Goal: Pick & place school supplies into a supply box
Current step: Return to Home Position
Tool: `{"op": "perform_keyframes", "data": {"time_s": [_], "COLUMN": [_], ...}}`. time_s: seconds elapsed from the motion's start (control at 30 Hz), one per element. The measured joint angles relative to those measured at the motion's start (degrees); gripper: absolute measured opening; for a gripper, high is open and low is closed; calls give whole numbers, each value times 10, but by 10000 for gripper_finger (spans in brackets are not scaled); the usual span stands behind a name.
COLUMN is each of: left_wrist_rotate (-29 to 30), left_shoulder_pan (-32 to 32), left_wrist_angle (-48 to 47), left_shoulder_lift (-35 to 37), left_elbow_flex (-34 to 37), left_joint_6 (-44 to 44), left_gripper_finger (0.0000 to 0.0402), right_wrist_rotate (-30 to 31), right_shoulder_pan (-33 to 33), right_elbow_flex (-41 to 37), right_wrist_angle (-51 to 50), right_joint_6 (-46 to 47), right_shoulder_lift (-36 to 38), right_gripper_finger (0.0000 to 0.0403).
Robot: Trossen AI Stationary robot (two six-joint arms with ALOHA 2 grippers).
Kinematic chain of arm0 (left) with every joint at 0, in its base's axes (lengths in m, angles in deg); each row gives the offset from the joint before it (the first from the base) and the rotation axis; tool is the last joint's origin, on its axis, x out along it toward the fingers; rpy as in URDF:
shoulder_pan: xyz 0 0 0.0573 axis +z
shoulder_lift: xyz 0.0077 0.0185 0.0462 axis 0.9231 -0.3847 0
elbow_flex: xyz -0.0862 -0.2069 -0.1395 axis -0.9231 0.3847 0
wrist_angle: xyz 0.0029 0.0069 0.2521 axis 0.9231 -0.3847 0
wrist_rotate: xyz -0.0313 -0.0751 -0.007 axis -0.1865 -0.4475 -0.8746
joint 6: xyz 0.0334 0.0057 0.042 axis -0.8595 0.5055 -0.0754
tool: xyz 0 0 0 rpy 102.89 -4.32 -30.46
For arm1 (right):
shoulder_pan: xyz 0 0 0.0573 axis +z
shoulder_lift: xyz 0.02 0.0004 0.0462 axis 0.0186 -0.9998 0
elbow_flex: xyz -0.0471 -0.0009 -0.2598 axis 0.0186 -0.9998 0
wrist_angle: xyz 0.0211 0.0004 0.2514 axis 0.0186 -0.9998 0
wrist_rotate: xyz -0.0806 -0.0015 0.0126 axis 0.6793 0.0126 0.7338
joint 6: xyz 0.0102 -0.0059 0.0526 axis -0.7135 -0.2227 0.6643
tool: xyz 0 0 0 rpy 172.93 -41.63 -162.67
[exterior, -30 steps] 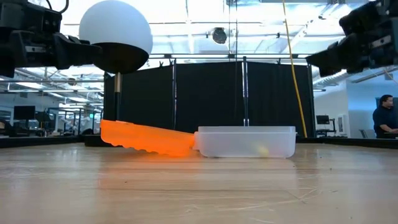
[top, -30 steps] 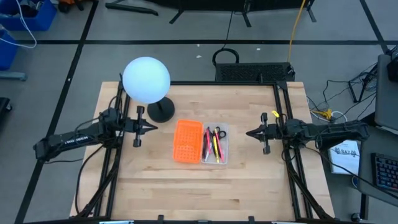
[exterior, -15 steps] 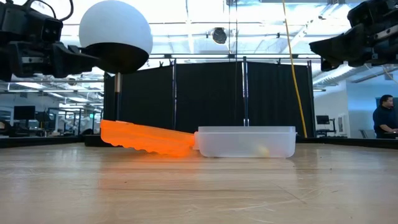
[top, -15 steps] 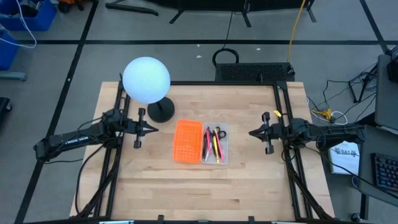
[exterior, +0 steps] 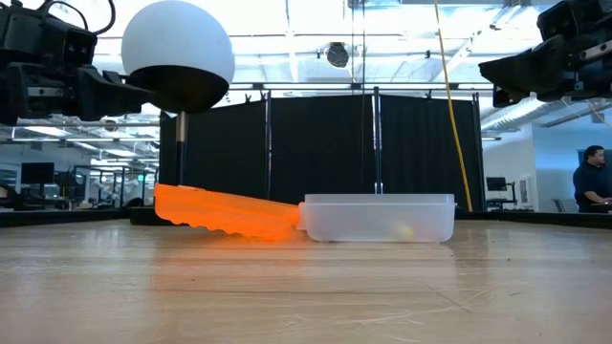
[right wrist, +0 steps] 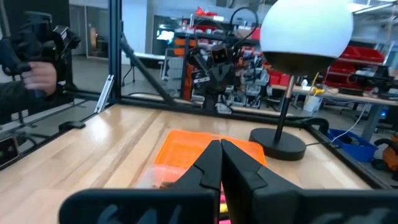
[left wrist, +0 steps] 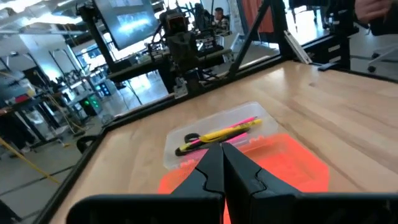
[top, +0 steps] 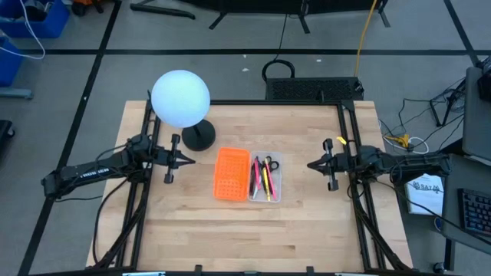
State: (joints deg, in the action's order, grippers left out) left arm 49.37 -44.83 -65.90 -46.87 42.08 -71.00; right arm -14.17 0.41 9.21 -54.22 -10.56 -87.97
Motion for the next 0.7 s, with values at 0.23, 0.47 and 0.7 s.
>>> {"op": "perform_keyframes", "data": {"time_s": [0.23, 0.47, 0.7], "left_wrist_rotate": [2, 9, 9], "left_shoulder_pan": [0, 0, 0], "left_wrist_angle": [-1, -1, -1], "left_shoulder_lift": [0, 0, 0], "left_elbow_flex": [0, 0, 0], "left_joint_6": [116, 182, 184], "left_gripper_finger": [28, 55, 52], "right_wrist_rotate": [20, 20, 20], "right_shoulder_pan": [0, 0, 0], "right_elbow_flex": [0, -1, -1], "right_wrist_angle": [1, -1, 0], "right_joint_6": [12, 61, 60], "right_shoulder_lift": [0, 0, 0], "right_gripper_finger": [0, 0, 0]}}
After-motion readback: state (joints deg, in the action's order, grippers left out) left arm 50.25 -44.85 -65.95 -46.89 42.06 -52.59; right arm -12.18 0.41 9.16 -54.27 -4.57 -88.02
